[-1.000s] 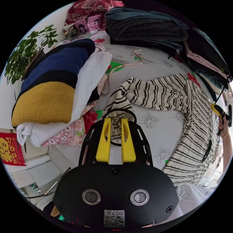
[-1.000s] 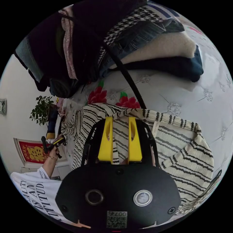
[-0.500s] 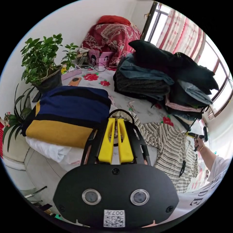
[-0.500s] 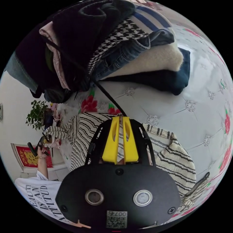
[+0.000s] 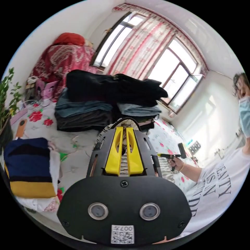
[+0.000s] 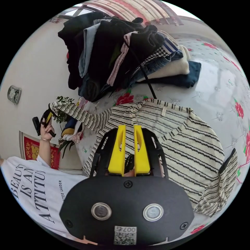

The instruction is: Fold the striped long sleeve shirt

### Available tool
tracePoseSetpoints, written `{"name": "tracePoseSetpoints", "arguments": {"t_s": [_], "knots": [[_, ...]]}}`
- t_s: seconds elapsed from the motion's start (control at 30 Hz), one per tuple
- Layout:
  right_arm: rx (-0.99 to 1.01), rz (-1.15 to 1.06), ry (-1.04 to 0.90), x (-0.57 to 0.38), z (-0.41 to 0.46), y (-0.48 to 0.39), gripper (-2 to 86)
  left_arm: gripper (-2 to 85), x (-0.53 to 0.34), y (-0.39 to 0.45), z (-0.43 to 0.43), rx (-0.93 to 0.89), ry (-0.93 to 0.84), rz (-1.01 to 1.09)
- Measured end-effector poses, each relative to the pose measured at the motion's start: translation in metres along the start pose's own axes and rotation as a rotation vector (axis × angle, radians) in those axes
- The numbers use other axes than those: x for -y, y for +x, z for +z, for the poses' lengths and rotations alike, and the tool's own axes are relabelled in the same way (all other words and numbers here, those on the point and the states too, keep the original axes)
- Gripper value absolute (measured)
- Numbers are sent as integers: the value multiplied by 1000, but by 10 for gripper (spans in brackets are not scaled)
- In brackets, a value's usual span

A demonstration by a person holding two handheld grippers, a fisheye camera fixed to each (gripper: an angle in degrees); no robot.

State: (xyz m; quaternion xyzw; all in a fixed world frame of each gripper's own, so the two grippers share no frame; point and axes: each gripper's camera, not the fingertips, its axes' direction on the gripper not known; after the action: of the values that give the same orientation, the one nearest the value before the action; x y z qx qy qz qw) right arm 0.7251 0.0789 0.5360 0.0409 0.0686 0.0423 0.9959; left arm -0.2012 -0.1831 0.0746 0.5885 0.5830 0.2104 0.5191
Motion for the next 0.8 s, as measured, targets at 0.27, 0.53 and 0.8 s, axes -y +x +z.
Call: {"name": "tracePoseSetpoints", "arguments": {"t_s": [0.27, 0.53, 0.8], "knots": [[-130, 147, -19, -120, -39, 16, 41, 115, -122, 145, 100, -324, -500, 308], [-159, 168, -98, -165, -22, -4, 63, 107, -182, 88, 157, 28, -770, 311], [-265, 64, -297, -123, 60, -38, 48, 99, -191, 43, 249, 266, -870, 250]]}}
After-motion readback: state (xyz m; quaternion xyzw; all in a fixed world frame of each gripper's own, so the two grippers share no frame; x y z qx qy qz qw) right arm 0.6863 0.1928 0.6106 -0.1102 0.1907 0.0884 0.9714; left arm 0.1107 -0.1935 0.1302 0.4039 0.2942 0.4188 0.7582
